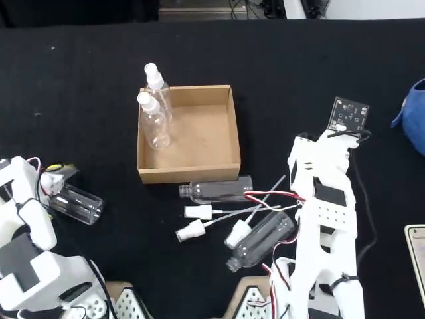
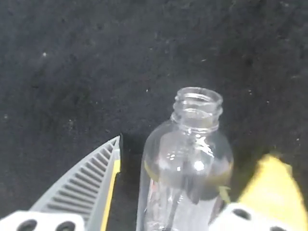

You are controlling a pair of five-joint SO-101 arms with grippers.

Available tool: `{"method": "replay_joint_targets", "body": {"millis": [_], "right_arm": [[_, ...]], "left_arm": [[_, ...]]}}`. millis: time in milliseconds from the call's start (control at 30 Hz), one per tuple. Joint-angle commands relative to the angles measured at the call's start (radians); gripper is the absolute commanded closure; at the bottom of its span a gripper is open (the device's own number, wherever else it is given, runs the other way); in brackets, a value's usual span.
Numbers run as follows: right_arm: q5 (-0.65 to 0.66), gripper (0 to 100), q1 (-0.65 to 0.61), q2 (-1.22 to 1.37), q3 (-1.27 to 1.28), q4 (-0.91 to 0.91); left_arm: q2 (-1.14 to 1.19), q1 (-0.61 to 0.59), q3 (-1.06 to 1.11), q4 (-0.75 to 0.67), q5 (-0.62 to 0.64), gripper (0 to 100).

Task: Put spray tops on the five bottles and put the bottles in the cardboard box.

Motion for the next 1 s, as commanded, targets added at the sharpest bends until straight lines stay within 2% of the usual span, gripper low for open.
{"method": "replay_joint_targets", "body": {"millis": [0, 67, 167, 567, 633, 733, 833, 900, 967], "right_arm": [[0.000, 98.7, 0.018, -0.021, -0.002, -0.021], [0.000, 98.7, 0.018, -0.021, -0.002, -0.021], [0.000, 98.7, 0.018, -0.021, -0.002, -0.021], [0.000, 98.7, 0.015, -0.021, -0.002, -0.023], [0.000, 98.7, 0.015, -0.021, -0.002, -0.021], [0.000, 98.7, 0.015, -0.021, -0.002, -0.021], [0.000, 98.7, 0.017, -0.021, -0.002, -0.021], [0.000, 98.7, 0.017, -0.021, -0.002, -0.021], [0.000, 98.7, 0.015, -0.021, -0.002, -0.021]], "left_arm": [[-0.035, -0.018, -0.088, -0.008, -0.089, 99], [-0.060, -0.039, -0.119, -0.005, -0.140, 93], [-0.089, -0.081, -0.154, -0.012, -0.238, 98], [-0.084, -0.203, -0.153, -0.005, -1.040, 97], [-0.084, -0.193, -0.136, -0.043, -1.160, 97], [-0.084, -0.166, -0.071, -0.169, -1.269, 96], [-0.084, -0.162, -0.025, -0.180, -1.335, 86], [-0.084, -0.168, -0.018, -0.141, -1.359, 75], [-0.087, -0.171, -0.027, -0.104, -1.364, 70]]}}
